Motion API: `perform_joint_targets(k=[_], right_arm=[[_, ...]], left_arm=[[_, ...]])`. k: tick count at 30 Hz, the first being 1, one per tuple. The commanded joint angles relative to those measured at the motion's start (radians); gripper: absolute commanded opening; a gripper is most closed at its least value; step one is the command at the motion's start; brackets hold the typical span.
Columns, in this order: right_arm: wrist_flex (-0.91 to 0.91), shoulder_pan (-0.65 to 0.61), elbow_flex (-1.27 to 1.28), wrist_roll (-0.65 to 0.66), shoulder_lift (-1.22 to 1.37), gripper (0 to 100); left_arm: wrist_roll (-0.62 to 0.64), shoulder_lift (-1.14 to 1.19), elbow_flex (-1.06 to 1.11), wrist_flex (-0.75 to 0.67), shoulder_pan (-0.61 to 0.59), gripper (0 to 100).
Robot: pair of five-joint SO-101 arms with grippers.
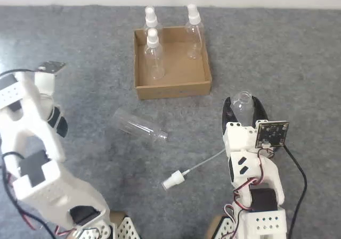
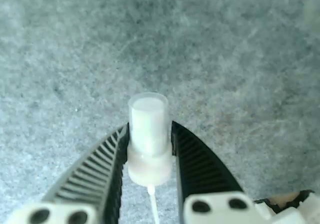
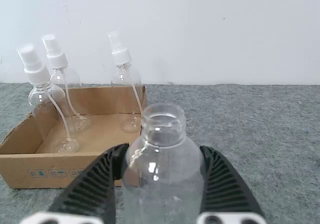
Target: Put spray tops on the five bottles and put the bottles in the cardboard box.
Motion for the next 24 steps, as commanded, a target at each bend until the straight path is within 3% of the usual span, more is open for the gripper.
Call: perform_joint_targets(k=[1, 9, 19, 24], right_arm=[[-0.024, 0.005, -0.002, 0.020, -0.013, 1.9], [-0.024, 0.005, -0.002, 0.020, -0.013, 1.9], [-0.024, 0.007, -0.002, 0.020, -0.013, 1.7], [-0.018, 0.004, -0.002, 0.020, -0.013, 1.7]], left_arm=[[0.009, -0.158, 0.039, 0.008, -0.002, 1], [0.009, -0.328, 0.134, 0.002, 0.002, 1], [0.012, -0.628, 0.409, -0.187, 0.005, 1], [0.028, -0.758, 0.486, -0.210, 0.025, 1]])
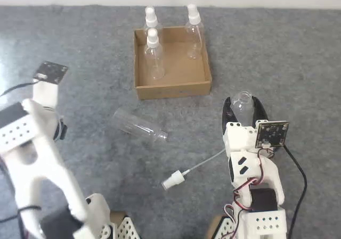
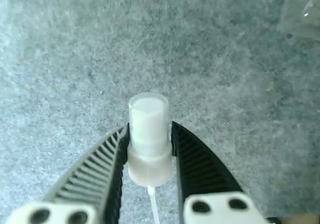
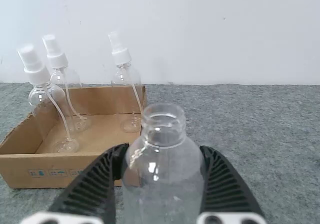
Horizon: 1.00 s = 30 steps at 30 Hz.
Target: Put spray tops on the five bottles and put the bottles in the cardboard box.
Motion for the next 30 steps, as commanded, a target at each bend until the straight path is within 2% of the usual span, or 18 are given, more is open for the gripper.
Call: perform_joint_targets(k=[1, 10, 20, 30], right_arm=[[-0.018, 0.002, -0.002, 0.020, -0.013, 1.7], [-0.016, 0.002, -0.009, 0.020, -0.015, 1.7], [-0.015, -0.027, -0.008, 0.020, -0.015, 1.7], [-0.013, -0.056, -0.009, 0.021, -0.015, 1.7]], left_arm=[[0.048, -0.152, 0.027, -0.031, 0.008, 1], [0.103, -0.330, 0.076, -0.031, 0.008, 1], [0.543, -0.557, 0.099, -0.044, 0.044, 1], [0.729, -0.621, 0.094, -0.046, 0.180, 1]])
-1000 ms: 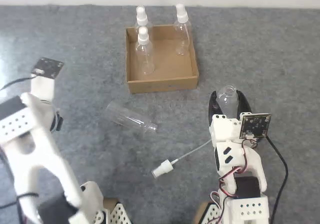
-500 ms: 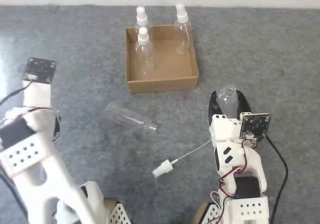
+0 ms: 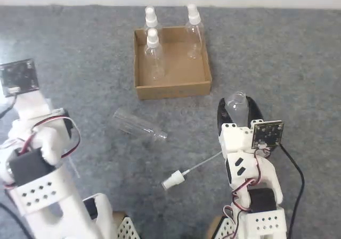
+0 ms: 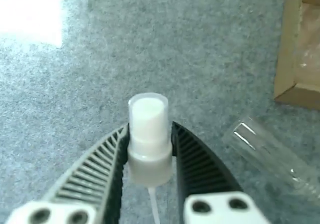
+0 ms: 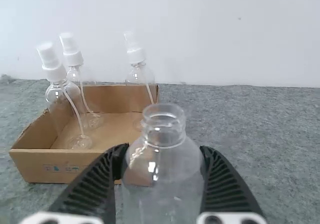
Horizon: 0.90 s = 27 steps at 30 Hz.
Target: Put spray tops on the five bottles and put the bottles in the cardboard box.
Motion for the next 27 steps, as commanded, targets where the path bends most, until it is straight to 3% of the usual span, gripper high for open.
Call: perform_joint_targets(k=[1, 13, 27], right_arm=[[-0.013, -0.005, -0.009, 0.021, -0.015, 1.7], [0.025, -0.007, -0.038, 0.021, -0.015, 1.7], [0.111, -0.084, -0.077, 0.020, -0.015, 1.7]], left_arm=[[0.106, -0.046, -0.015, -0.040, 0.072, 1], [0.302, -0.157, -0.010, -0.189, 0.224, 1], [0.476, -0.167, -0.010, -0.359, 0.238, 1]])
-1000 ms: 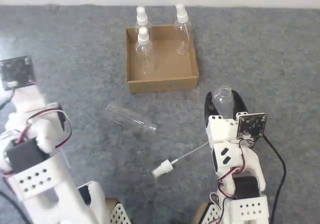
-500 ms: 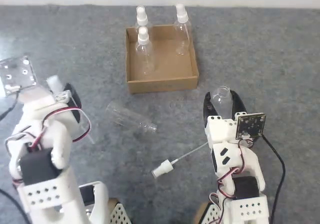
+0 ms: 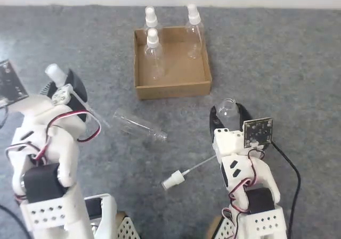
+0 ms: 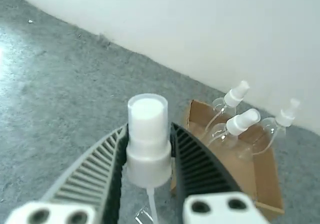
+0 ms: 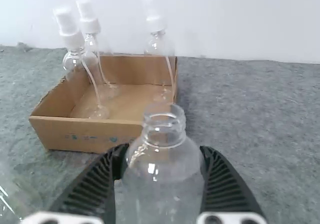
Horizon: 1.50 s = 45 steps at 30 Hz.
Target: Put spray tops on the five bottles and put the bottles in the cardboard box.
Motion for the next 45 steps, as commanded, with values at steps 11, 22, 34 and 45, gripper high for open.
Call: perform_joint_targets(k=[11, 22, 34, 45], right_arm=[[0.010, -0.130, -0.074, 0.021, -0.015, 1.7], [0.107, -0.188, -0.132, 0.021, -0.015, 1.7], [0.177, -0.288, -0.163, 0.199, -0.015, 1.7], [0.177, -0.291, -0.161, 0.213, -0.015, 1.7]], left_arm=[[0.072, -0.032, -0.010, -0.178, 0.109, 1], [0.071, -0.153, -0.007, -0.207, 0.374, 1], [0.071, -0.163, 0.154, -0.485, 0.491, 1], [0.071, -0.163, 0.249, -0.552, 0.644, 1]])
